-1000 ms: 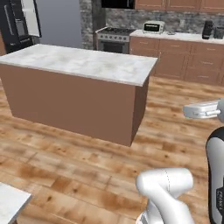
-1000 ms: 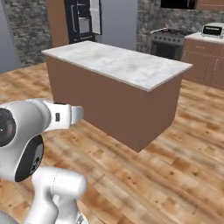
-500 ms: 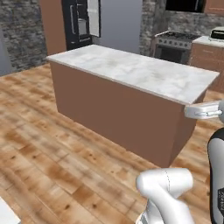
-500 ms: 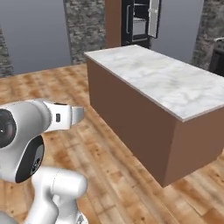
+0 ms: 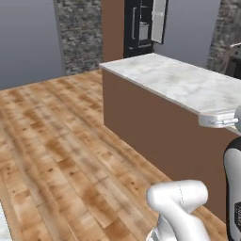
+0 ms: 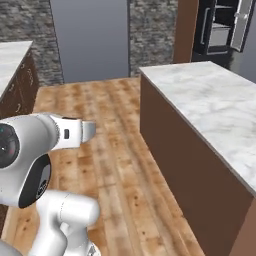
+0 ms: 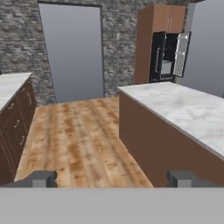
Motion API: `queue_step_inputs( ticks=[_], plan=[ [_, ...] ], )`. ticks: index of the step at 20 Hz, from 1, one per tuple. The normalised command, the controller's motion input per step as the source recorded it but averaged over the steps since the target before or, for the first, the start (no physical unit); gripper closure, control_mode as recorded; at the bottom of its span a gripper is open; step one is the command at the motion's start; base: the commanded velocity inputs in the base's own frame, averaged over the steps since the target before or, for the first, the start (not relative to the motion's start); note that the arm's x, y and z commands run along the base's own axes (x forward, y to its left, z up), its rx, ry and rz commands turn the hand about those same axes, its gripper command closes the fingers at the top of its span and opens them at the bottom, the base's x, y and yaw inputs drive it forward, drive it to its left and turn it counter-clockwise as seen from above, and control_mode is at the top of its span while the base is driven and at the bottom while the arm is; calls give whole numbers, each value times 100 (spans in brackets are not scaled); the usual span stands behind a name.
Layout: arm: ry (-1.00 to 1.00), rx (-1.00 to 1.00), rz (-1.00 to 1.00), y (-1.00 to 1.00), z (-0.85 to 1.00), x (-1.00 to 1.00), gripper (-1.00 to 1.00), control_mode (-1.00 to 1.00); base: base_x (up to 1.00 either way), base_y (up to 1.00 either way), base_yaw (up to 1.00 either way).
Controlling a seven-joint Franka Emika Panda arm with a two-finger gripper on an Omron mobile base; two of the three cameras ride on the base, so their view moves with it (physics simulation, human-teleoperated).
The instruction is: Place the cold items (broccoli and squash) from the fridge in one tupperware on the dining counter. Place the warm items (hot dog and kebab skewer) in the stove area in another tupperware.
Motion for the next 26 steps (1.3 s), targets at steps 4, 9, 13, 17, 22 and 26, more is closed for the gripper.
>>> queue_step_inputs(
  ticks=[4,9,13,17,22,26],
  plan=[
    [0,0,0,0,0,0,-100,100,100,0,37],
    [0,0,0,0,0,0,-100,100,100,2,26],
    [0,0,0,0,0,0,-100,100,100,14,10],
    [0,0,0,0,0,0,-100,100,100,25,2],
    [0,0,0,0,0,0,-100,100,100,38,-3],
    [0,0,0,0,0,0,-100,100,100,43,-16]
  ],
)
